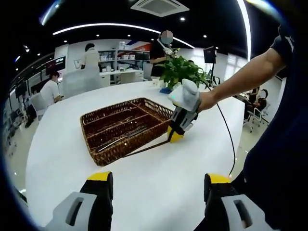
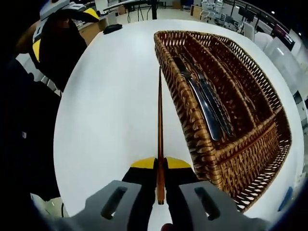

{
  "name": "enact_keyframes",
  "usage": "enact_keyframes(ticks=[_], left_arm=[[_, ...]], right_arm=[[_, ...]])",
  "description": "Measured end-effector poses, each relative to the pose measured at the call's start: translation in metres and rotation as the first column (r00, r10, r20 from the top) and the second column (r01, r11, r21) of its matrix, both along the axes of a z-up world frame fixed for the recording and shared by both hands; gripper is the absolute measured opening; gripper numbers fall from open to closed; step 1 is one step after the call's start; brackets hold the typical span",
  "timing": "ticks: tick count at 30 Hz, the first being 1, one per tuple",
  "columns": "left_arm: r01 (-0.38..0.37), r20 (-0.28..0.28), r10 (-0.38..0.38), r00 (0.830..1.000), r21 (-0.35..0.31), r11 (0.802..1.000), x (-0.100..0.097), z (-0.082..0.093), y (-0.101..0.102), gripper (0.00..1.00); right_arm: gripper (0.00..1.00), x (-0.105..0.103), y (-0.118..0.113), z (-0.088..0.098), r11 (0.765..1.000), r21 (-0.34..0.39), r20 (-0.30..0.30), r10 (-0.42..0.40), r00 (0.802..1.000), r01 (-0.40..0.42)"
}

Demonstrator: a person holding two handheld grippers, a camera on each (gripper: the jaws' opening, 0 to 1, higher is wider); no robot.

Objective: Arrange the knives, forks, and spoons in their matching storage slots by inserting each utensil handle-first until every utensil is classified and aligned in the correct compartment

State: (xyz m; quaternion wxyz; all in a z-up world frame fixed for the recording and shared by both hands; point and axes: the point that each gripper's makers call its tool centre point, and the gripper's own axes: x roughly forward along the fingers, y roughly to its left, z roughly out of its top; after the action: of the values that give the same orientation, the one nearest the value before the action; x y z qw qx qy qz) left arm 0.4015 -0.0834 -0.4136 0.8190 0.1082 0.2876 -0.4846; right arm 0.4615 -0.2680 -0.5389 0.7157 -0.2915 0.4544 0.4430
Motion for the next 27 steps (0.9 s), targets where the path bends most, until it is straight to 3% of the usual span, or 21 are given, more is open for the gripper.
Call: enact_keyframes(ticks=[10,18,21,27], left_arm=[[0.046,0.014,-0.046,0.999,0.038,0.998,0.006,0.001,-0.006,0.79],[0.115,0.027,-0.118,0.993,0.088,0.989,0.010,0.003,-0.015,0.77],[0.158,0.031,-0.163,0.986,0.122,0.980,0.012,0.003,-0.020,0.75],[0.262,-0.002,-0.268,0.963,0.210,0.942,0.011,-0.004,-0.031,0.64]], right_arm=[[0.02,-0.002,0.000,0.000,1.000,-0.005,0.042,-0.002,0.999,0.002],[0.02,-0.003,0.014,0.026,0.999,0.041,0.120,0.010,0.993,-0.015],[0.02,-0.010,0.024,0.039,0.996,0.039,0.153,0.072,0.986,-0.079],[0.02,-0.027,0.040,0.060,0.987,0.034,0.196,0.146,0.970,-0.156]])
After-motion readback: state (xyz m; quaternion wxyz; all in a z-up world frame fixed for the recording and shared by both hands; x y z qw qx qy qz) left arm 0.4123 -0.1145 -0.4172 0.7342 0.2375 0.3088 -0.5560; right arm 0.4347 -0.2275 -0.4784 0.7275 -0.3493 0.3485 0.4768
